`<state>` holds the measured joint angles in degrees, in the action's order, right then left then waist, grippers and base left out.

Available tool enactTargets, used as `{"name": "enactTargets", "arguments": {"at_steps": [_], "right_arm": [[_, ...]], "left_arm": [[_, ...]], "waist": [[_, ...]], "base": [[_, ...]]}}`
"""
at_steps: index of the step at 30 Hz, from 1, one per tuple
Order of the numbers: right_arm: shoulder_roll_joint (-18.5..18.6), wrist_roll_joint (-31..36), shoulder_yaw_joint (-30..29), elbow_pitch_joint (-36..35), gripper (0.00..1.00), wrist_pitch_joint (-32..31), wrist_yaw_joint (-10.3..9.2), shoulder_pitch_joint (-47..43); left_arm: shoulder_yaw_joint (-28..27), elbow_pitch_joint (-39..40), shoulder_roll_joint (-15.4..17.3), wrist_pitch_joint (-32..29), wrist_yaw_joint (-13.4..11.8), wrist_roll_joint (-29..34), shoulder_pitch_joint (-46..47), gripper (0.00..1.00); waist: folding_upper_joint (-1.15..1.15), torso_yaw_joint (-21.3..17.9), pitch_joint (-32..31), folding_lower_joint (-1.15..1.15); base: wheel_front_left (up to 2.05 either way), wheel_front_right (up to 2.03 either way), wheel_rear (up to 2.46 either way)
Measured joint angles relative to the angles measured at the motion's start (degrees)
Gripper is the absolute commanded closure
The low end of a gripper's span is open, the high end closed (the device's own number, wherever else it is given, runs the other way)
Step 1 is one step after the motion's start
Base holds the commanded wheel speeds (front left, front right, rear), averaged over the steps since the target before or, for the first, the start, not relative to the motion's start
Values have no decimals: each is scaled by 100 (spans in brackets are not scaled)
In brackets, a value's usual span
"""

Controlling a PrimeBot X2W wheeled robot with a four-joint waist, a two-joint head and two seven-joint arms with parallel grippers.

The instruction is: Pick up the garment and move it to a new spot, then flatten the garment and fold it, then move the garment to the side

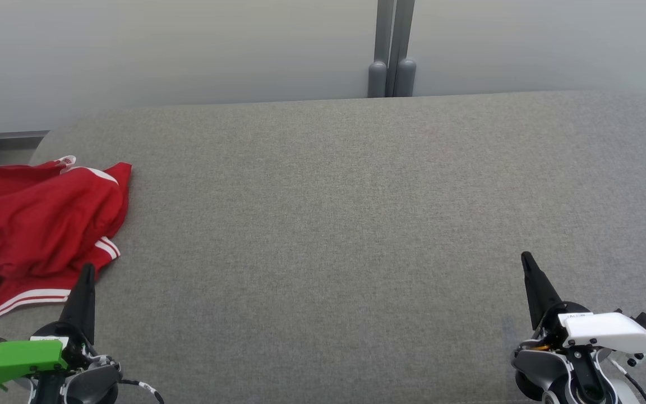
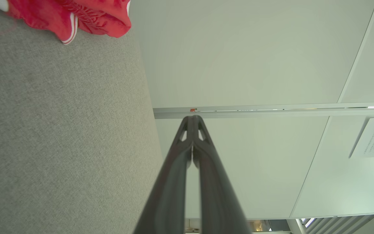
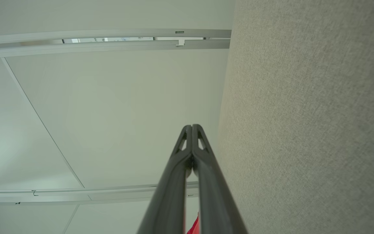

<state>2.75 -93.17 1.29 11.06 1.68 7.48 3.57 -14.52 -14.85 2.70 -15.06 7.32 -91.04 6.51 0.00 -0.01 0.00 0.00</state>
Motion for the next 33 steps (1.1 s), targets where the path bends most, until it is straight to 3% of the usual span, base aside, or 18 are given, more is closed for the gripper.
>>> {"name": "enactTargets", "arguments": {"at_steps": [14, 15, 25, 33], "right_arm": [[0, 0, 0, 0, 100, 1, 0, 0], [0, 0, 0, 0, 0, 0, 0, 0], [-35, 24, 109, 299, 0, 48, -2, -218], [-35, 424, 223, 427, 0, 200, -1, -195]], "left_arm": [[0, 0, 0, 0, 0, 0, 0, 100], [0, 0, 0, 0, 0, 0, 0, 0], [102, -280, -91, 160, -12, 46, -282, 0], [245, -272, -90, 468, -12, 382, -350, 0]], "waist": [[0, 0, 0, 0], [0, 0, 0, 0], [0, -6, -23, 0], [0, -16, -66, 0]], "base": [[0, 0, 0], [0, 0, 0], [0, 0, 0], [0, 0, 0]]}}
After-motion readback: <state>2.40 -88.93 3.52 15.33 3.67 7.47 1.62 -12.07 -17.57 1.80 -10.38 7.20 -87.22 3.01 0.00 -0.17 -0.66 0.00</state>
